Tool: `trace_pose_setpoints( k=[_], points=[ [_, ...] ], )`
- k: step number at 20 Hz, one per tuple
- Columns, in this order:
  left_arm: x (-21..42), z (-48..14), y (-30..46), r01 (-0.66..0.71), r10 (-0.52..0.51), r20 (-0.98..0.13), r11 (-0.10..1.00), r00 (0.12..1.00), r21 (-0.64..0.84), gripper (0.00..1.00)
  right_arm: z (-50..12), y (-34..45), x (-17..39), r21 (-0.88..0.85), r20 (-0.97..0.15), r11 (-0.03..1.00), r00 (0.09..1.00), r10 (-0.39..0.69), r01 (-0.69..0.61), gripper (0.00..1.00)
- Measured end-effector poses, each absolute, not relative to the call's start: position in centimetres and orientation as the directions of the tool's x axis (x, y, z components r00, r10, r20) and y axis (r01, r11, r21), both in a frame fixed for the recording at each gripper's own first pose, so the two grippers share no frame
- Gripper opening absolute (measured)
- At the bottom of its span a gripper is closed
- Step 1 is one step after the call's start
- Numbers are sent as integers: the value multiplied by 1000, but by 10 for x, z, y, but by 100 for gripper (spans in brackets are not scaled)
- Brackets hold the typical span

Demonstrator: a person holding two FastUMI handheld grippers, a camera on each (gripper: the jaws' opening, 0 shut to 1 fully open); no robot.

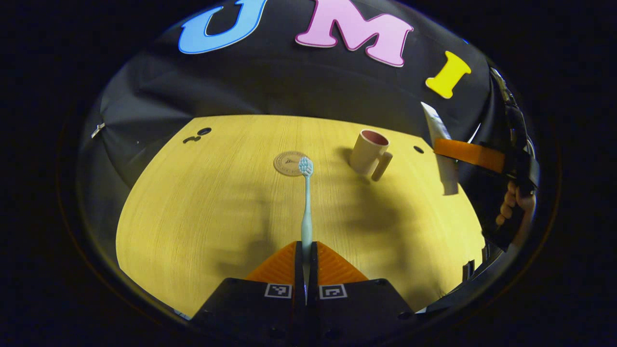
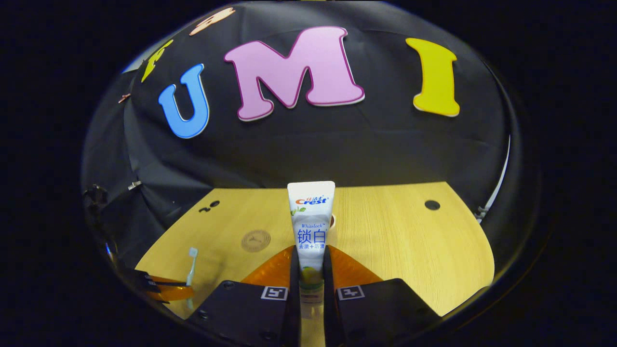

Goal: Put the toothbrush and toothpaste on the desktop into the cup, then pick up the cup and place it on the coaster on the desktop.

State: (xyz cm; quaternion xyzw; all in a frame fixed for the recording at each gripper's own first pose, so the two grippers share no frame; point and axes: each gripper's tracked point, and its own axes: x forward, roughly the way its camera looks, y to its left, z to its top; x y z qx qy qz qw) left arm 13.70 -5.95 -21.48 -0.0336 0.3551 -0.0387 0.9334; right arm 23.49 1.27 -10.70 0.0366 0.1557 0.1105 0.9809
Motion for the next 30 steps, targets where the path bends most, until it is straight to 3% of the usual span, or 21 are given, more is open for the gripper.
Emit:
trace_pose_setpoints(
  k=[11,18,25,29,30],
  points=[
    [166,-178,-81,75,-142,-537,987,831,-145,7,-88,27,357,112,11,982,988,151,-152,22],
    [196,-178,-96,88,-160,-479,982,863,-169,6,-126,37,396,53,86,988,986,140,-145,22],
    [211,-183,-105,90,-177,-452,974,875,-206,6,-165,31,408,60,56,991,992,113,-117,23],
    [216,-184,-111,94,-181,-448,973,875,-210,7,-179,32,397,59,37,988,990,138,-140,32],
    [218,-184,-114,96,-183,-444,972,877,-212,7,-176,29,395,55,46,989,990,132,-135,53]
  ],
)
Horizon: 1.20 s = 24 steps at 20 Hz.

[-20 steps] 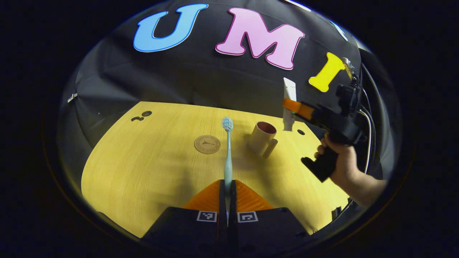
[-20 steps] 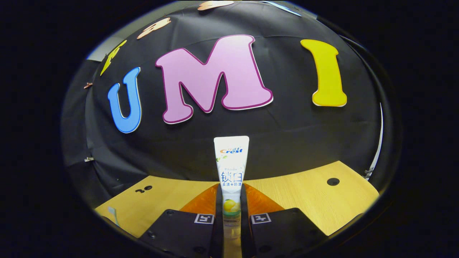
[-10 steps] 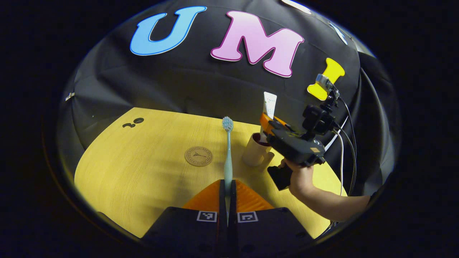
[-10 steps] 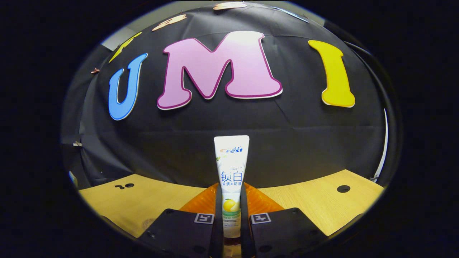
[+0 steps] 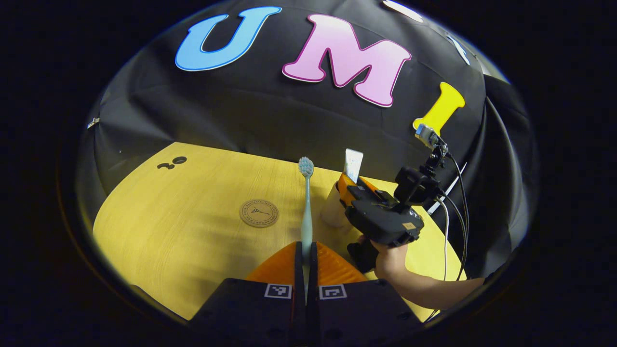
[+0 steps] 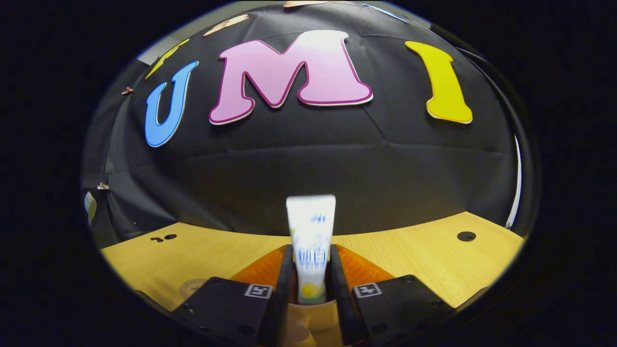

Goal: Put the toothbrush and toothpaste on the desktop into the cup, then pick up the cup and place it on the coaster on the desktop.

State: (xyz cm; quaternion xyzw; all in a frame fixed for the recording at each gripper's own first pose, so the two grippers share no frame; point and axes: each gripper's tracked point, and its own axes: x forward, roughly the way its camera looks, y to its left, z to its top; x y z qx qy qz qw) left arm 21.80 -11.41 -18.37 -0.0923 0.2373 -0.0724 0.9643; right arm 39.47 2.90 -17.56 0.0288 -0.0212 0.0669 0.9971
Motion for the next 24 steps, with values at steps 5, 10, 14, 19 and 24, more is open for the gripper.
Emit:
trace_pose_setpoints(
  k=[5,10,14,19,24],
  points=[
    [244,-170,-139,136,-219,-400,965,890,-226,6,-170,-4,372,90,-1,991,995,102,-101,85],
    [304,-121,-173,213,-259,-272,958,927,-190,6,-159,-67,339,48,-20,998,999,29,-28,98],
    [353,-90,-192,240,-267,-155,955,951,-175,11,-165,-113,315,38,-77,999,997,-18,20,98],
    [400,-98,-221,277,-292,-61,944,955,-179,6,-165,-154,293,0,-89,998,994,-65,65,98],
    [422,-128,-234,266,-268,-9,959,963,-102,6,-172,-160,291,6,-102,998,993,-58,59,98]
  ],
)
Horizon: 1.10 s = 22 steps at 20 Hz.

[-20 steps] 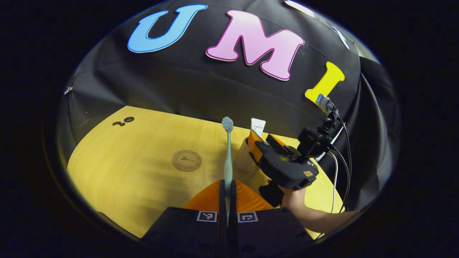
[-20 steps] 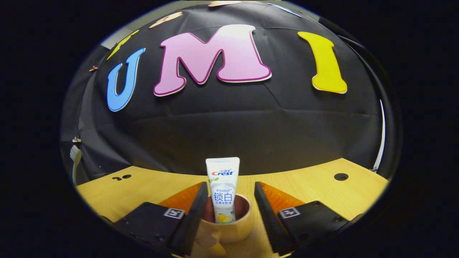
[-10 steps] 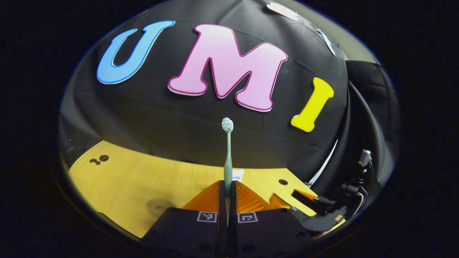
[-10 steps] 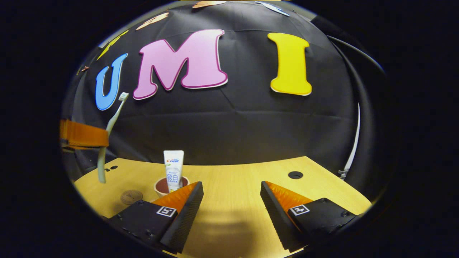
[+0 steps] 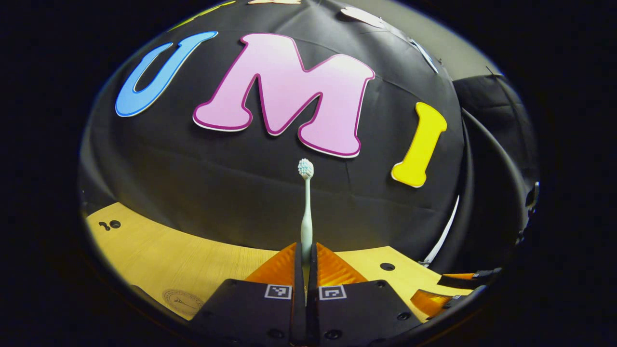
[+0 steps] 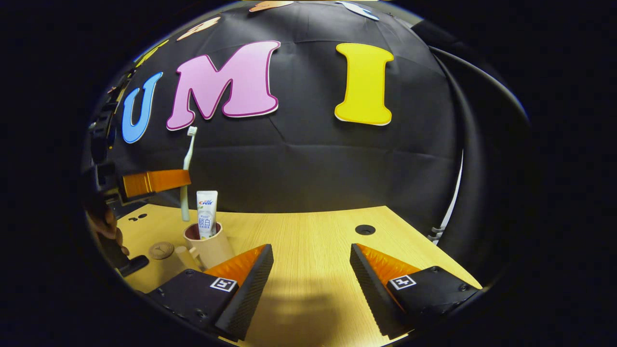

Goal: Put the toothbrush and toothpaste on the desktop into the cup, then pick up the cup and place it on the coaster on the desktop.

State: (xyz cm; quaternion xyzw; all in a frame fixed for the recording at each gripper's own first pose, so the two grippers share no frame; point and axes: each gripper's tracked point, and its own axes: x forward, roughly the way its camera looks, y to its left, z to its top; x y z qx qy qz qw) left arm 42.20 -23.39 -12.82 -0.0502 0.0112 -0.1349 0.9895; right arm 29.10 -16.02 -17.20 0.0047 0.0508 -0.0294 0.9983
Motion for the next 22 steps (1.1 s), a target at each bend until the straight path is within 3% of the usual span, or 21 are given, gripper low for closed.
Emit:
trace_pose_setpoints(
  k=[6,12,14,17,19,22],
  points=[
    [424,-158,-233,227,-228,-17,973,974,-26,7,-182,-143,290,12,-124,1000,992,-24,25,98],
    [416,-183,-232,232,-232,-78,973,970,-10,17,-178,-134,290,3,-113,1000,994,-7,8,98],
    [411,-181,-228,219,-219,-67,976,973,-11,48,-177,-132,290,6,-112,1000,994,-6,6,98],
    [399,-175,-217,195,-193,-51,980,980,32,80,-175,-124,289,6,-113,1000,994,6,-5,98],
    [388,-172,-204,171,-169,-55,985,984,37,97,-171,-115,290,1,-112,1000,993,23,-23,98],
    [363,-165,-182,126,-124,-65,992,990,28,97,-161,-98,289,0,-120,998,991,57,-57,98]
  ],
)
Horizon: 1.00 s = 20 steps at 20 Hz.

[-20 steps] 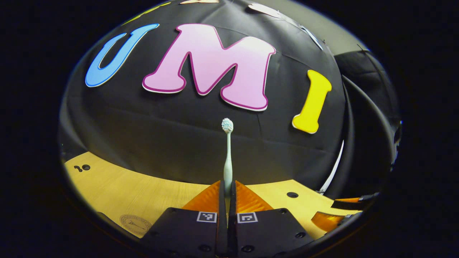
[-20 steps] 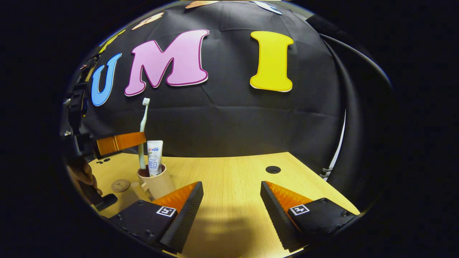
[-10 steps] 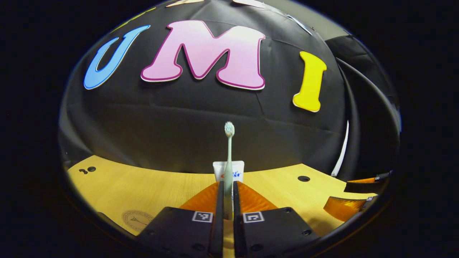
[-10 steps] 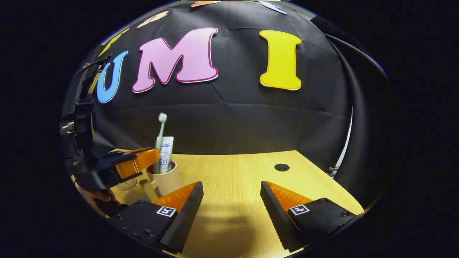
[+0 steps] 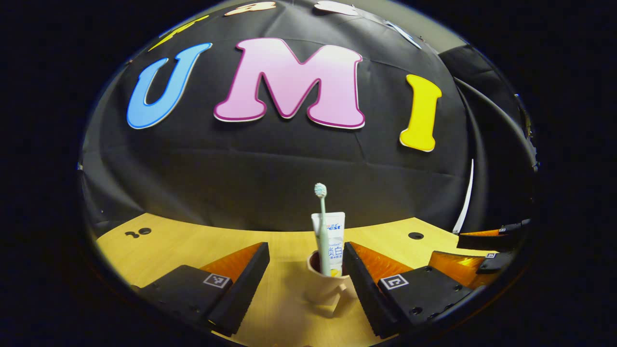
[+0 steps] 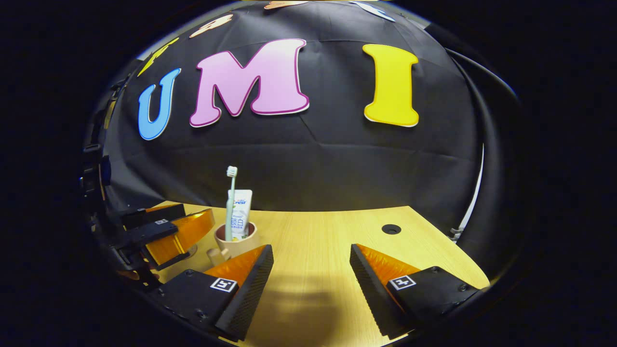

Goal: Put the toothbrush and toothpaste on the desktop into the cup, then pick up the cup and place it on the coaster on the desktop.

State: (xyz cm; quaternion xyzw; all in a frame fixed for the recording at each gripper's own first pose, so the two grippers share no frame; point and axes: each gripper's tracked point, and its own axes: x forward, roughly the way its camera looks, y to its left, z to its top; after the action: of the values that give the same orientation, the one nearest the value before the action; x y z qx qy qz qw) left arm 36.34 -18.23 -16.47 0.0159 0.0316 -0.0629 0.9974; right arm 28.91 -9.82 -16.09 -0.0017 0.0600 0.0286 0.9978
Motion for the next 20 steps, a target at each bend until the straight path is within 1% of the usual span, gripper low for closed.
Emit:
trace_pose_setpoints(
  k=[4,9,12,14,17,20],
  points=[
    [303,-142,-138,52,-49,-70,998,996,39,97,-140,-72,292,-1,-169,993,979,115,-117,98],
    [222,-129,-84,-49,48,-127,999,991,-3,97,-120,-39,292,4,-235,987,959,159,-163,98],
    [183,-140,-62,-86,83,-193,996,978,-5,97,-124,-17,288,18,-321,983,930,180,-184,98],
    [159,-140,-56,-87,77,-225,995,971,-37,98,-129,-7,289,37,-368,982,911,185,-184,98],
    [129,-133,-41,-113,91,-241,990,966,-82,98,-150,9,291,119,-471,981,862,190,-151,98],
    [102,-126,-28,-140,111,-253,985,961,-101,98,-173,20,293,189,-586,975,784,205,-114,98]
  ],
)
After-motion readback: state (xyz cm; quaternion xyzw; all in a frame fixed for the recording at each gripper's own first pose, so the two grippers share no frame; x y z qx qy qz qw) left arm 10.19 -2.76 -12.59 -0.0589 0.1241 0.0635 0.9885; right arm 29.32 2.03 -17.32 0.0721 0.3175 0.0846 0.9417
